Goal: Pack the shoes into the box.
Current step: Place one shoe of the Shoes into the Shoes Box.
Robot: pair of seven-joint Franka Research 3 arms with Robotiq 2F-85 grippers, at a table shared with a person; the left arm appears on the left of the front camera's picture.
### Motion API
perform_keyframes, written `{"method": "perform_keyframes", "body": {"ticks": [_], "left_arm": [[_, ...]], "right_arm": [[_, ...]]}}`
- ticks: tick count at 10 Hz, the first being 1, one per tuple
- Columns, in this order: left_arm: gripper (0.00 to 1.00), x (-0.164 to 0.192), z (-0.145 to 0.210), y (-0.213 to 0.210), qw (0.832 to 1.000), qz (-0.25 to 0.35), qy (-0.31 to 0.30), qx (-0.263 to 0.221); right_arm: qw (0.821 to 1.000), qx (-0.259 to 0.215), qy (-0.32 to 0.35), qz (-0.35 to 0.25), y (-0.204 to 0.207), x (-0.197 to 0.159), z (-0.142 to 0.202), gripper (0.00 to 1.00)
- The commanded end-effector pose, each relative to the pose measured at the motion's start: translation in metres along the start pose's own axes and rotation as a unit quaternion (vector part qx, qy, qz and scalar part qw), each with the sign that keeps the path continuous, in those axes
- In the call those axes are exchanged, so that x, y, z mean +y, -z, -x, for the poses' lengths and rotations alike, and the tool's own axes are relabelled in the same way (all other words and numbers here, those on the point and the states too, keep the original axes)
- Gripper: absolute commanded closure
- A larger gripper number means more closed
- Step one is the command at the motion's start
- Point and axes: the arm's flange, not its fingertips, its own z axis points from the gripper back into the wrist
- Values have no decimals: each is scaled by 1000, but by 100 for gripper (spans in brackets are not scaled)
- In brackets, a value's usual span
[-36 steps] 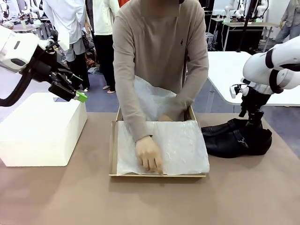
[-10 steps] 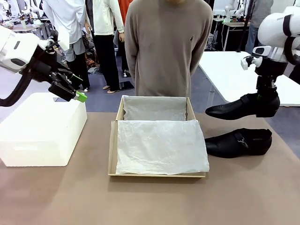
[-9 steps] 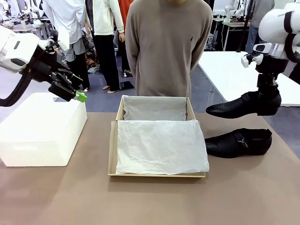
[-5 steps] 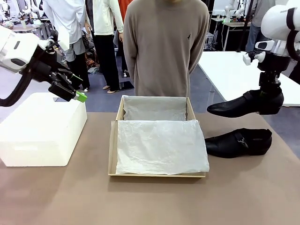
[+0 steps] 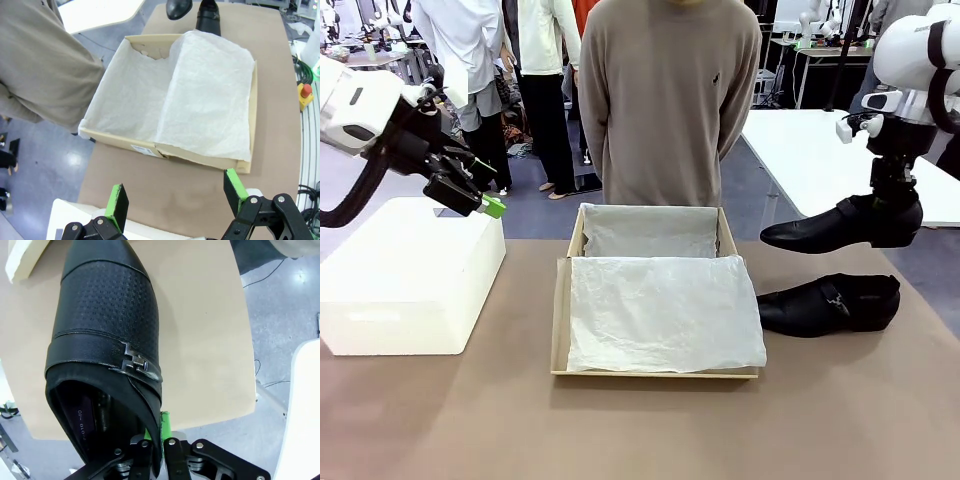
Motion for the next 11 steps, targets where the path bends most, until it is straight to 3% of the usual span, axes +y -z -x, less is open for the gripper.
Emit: {"method": "perform_keyframes", "body": {"ticks": [1,6,11], "left_arm": [[0,3,1,1,1000,6,6,-10],[0,3,1,1,1000,6,6,-10],[0,3,1,1,1000,6,6,-10]], "right_arm": [[1000,0,0,0,0,0,0,100],[999,-9,43,-17,-43,5,-3,100],[999,4,50,4,-83,19,-34,100]]}}
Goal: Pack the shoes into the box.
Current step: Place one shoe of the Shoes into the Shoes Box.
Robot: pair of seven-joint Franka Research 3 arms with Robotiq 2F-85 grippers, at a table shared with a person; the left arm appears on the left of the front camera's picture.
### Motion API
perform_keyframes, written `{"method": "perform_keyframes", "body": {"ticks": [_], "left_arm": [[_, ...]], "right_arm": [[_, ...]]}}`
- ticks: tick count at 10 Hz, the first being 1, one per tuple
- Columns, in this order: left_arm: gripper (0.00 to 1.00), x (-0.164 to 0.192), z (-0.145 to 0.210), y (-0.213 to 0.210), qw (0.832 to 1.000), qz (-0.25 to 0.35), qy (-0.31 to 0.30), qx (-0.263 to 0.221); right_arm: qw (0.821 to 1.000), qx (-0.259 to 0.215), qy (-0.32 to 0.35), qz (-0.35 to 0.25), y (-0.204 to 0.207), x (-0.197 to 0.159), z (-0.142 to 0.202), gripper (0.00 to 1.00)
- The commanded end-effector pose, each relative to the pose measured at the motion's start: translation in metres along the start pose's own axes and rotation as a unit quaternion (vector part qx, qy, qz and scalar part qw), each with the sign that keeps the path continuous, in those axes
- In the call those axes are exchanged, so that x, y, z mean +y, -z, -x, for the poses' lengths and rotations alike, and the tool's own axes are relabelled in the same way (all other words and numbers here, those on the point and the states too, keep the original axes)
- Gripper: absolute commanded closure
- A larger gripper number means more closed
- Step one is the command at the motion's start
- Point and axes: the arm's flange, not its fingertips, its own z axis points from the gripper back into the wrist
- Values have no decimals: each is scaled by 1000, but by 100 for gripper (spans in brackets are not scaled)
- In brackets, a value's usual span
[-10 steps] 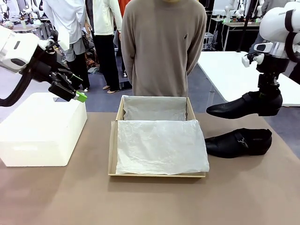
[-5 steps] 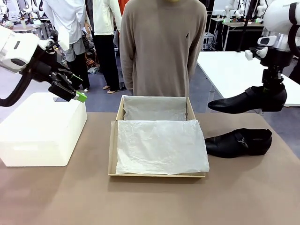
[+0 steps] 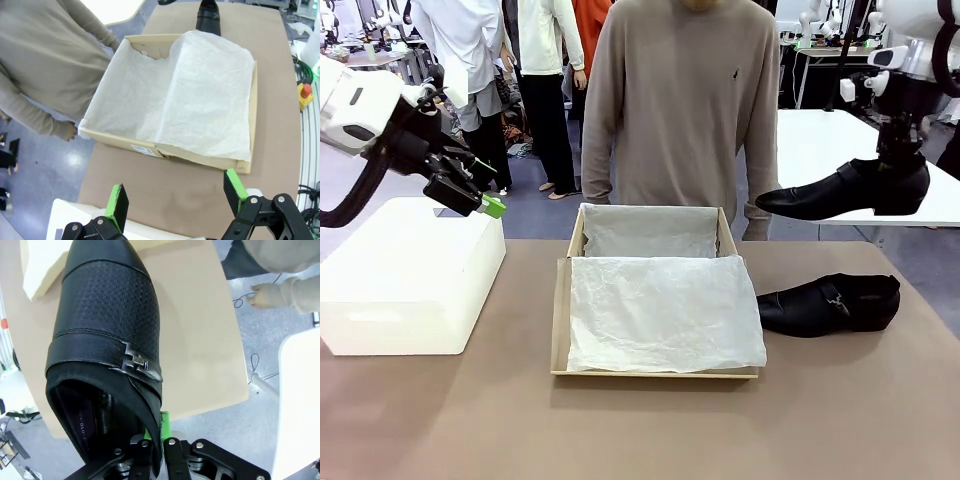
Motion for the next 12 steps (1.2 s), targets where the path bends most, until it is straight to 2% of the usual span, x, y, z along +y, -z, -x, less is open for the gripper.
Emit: {"method": "perform_keyframes", "body": {"ticks": [1,2,3,8,12], "left_arm": [[0,3,1,1,1000,6,6,-10],[0,3,1,1,1000,6,6,-10],[0,3,1,1,1000,6,6,-10],[0,3,1,1,1000,6,6,-10],[0,3,1,1,1000,6,6,-10]], "right_arm": [[1000,10,24,-1,-16,7,-16,100],[1000,13,28,1,-21,12,-20,100],[1000,1,3,1,-7,4,-8,100],[1000,3,12,-5,-3,3,-10,100],[999,-8,37,-23,-22,7,-61,100]]}}
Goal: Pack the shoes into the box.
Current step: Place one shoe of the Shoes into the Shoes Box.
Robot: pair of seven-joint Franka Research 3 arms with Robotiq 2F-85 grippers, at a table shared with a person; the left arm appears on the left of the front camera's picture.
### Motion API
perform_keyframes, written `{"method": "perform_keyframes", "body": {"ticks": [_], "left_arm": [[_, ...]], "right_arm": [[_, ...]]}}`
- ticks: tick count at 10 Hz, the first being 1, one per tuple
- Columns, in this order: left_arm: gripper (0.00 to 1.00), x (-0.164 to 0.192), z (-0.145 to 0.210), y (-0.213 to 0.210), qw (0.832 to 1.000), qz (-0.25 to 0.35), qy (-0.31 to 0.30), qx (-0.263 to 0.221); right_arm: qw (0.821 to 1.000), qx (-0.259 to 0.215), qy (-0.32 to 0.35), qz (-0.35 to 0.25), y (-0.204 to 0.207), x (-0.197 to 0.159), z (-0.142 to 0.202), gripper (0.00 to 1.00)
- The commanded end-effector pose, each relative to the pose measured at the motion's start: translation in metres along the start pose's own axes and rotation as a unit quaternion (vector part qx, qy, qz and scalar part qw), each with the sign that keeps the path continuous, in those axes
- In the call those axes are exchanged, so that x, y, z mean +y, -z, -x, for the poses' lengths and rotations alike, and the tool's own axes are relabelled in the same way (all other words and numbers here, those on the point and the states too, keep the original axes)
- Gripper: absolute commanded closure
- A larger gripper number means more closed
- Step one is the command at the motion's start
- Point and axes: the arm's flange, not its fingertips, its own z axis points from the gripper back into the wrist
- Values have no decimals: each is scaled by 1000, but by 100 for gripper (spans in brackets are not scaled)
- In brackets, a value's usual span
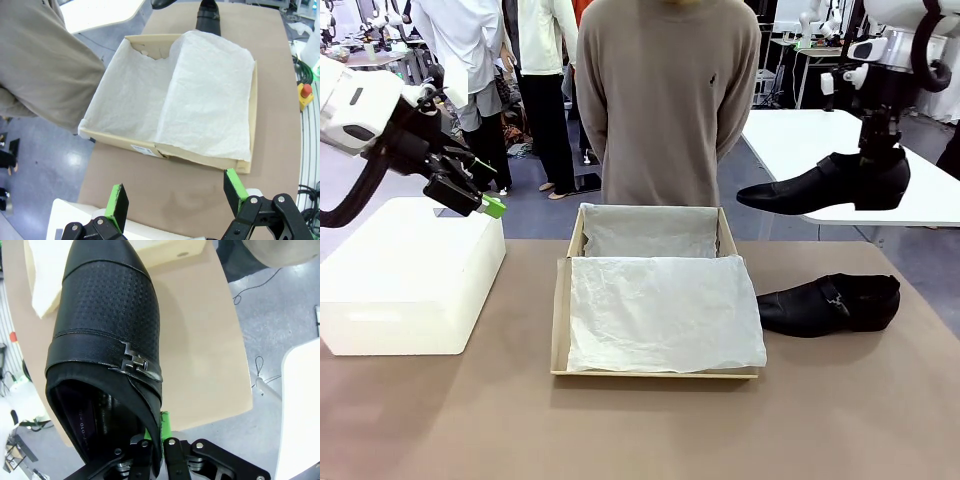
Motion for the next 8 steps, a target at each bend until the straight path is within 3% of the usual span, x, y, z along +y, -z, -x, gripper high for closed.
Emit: {"method": "perform_keyframes", "body": {"ticks": [1,8], "left_arm": [[0,3,1,1,1000,6,6,-10],[0,3,1,1,1000,6,6,-10]], "right_arm": [[1000,-10,17,-9,-19,-1,-33,100],[999,-41,-6,-11,-10,16,-151,100]]}}
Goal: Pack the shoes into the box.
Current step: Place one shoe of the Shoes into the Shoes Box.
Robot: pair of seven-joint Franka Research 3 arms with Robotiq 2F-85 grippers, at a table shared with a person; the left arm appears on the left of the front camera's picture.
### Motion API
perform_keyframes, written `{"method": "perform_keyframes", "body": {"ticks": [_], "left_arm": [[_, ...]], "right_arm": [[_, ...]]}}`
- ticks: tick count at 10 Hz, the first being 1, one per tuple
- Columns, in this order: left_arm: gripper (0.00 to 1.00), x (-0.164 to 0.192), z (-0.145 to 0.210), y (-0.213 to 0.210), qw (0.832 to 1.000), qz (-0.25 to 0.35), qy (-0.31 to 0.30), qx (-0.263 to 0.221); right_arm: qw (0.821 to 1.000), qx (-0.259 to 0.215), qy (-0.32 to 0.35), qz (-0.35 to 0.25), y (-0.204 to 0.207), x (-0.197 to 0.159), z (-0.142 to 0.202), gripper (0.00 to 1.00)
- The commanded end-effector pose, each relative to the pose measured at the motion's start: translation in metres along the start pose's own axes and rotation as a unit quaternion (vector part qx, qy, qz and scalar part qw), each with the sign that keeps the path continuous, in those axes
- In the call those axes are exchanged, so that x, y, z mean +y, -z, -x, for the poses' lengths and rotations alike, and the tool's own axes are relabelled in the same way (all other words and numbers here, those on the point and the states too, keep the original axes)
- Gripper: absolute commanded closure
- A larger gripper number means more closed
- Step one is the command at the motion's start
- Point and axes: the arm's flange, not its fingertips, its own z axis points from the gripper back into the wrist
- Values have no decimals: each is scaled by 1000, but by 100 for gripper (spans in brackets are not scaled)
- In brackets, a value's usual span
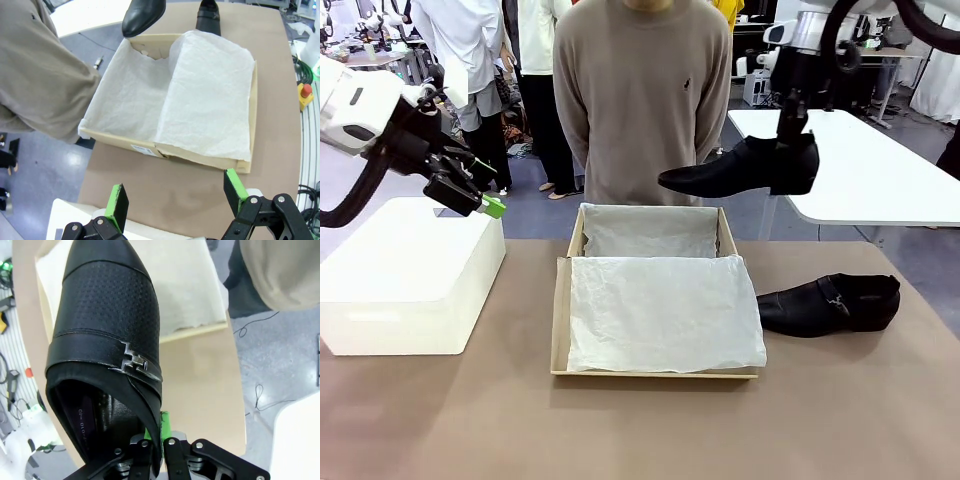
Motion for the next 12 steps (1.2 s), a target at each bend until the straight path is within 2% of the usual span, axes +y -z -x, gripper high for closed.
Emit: {"method": "perform_keyframes", "body": {"ticks": [1,4,6,12], "left_arm": [[0,3,1,1,1000,6,6,-10],[0,3,1,1,1000,6,6,-10],[0,3,1,1,1000,6,6,-10],[0,3,1,1,1000,6,6,-10]], "right_arm": [[1000,-23,6,2,1,-3,-28,100],[1000,-11,-4,-3,18,0,-58,100],[1000,-7,-20,-7,28,5,-49,100],[1000,-5,-18,-10,34,3,-49,100]]}}
